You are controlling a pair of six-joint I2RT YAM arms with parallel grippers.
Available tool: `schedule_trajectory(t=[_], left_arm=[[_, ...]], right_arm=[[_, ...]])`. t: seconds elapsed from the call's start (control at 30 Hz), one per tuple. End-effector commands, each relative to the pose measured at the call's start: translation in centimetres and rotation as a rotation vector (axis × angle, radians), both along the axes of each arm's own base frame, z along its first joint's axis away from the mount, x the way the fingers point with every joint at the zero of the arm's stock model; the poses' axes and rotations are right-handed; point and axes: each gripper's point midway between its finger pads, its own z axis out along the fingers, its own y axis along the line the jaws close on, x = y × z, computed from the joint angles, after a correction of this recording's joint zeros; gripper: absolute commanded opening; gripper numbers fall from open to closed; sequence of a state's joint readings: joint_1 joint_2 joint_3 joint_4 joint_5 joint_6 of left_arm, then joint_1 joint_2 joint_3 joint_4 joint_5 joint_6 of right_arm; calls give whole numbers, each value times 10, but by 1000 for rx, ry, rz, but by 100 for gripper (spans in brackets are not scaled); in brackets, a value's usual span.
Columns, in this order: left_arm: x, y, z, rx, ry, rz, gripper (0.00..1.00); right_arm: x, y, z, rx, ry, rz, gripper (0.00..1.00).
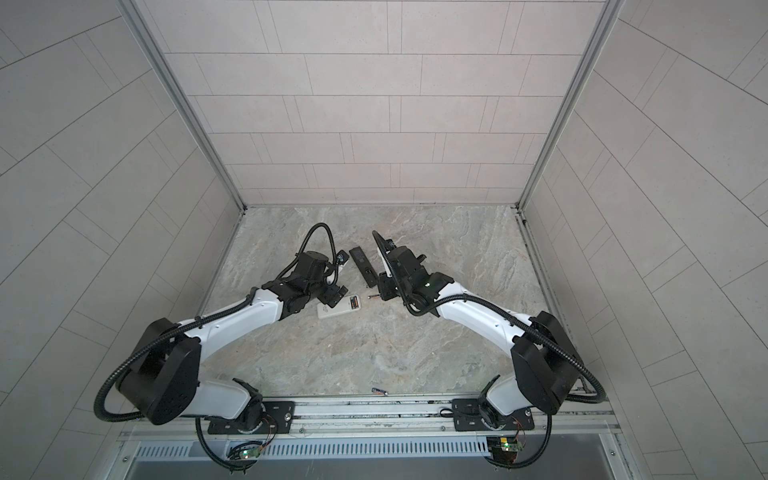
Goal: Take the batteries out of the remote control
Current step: 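Grasp the white remote's lower end with the left gripper and lift it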
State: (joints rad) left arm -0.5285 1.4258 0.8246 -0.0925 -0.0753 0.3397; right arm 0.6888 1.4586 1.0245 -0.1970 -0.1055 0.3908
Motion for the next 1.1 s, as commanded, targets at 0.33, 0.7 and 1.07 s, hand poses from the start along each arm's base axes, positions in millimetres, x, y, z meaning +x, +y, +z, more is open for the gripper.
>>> schedule_trajectory(t=[0.33,0.7,1.07], left_arm=[[-49,-24,-46,98,303,-370,98],[-46,-12,-72,97,369,-419,93],[-40,-13,-88,120,427,-491,87]], right_arm=[[-3,-3,10,-1,-12,18,14],[-5,-8,14,-4,-7,34,14],[-1,0,12,14,7,47,14]])
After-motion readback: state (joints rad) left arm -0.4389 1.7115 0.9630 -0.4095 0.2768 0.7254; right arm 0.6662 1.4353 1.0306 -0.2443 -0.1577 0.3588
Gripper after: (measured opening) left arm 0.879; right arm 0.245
